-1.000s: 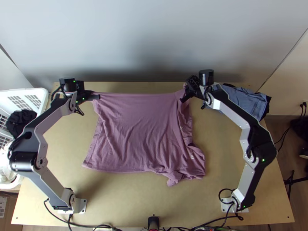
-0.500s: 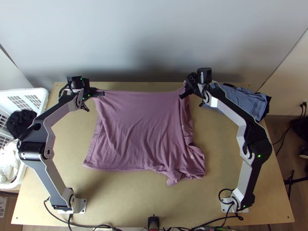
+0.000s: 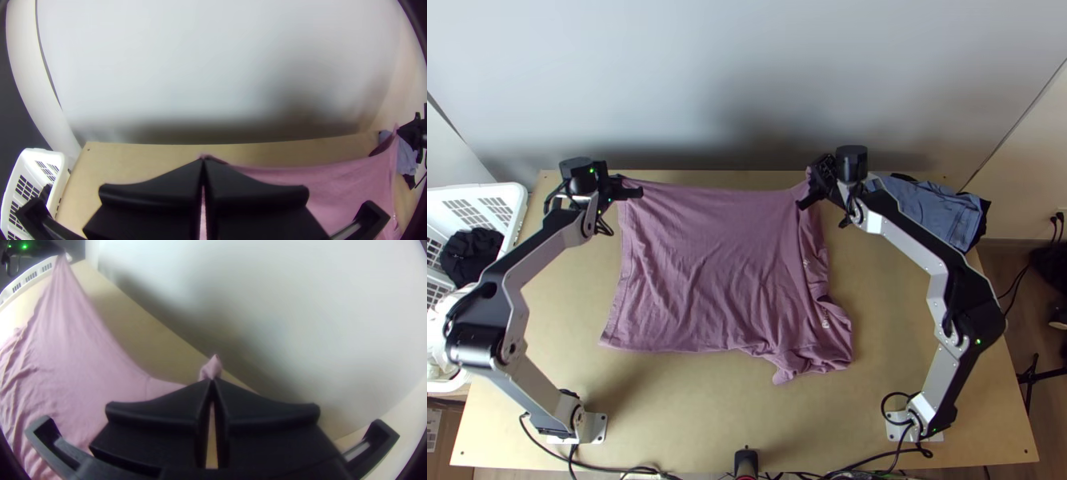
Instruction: Fold the t-shirt
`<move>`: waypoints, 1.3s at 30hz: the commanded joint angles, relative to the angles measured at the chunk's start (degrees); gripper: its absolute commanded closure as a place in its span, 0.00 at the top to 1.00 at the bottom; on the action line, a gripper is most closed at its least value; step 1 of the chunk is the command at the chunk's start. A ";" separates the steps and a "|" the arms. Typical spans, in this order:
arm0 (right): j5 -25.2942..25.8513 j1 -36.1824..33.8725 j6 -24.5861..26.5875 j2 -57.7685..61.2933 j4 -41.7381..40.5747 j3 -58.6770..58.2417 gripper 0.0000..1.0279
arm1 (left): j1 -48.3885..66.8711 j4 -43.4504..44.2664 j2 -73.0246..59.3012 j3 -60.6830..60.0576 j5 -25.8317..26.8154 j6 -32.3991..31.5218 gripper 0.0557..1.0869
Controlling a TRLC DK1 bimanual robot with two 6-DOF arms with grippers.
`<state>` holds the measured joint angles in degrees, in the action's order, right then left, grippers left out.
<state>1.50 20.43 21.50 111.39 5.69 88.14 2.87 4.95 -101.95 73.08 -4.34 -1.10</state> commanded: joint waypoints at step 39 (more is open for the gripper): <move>-0.79 4.18 -2.69 -24.47 6.08 -28.90 0.03 | 4.07 -10.40 33.84 -30.89 0.12 -1.88 0.03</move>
<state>1.02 24.38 19.07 87.90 11.11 61.04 6.66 -4.91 -70.85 45.80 -4.27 -3.07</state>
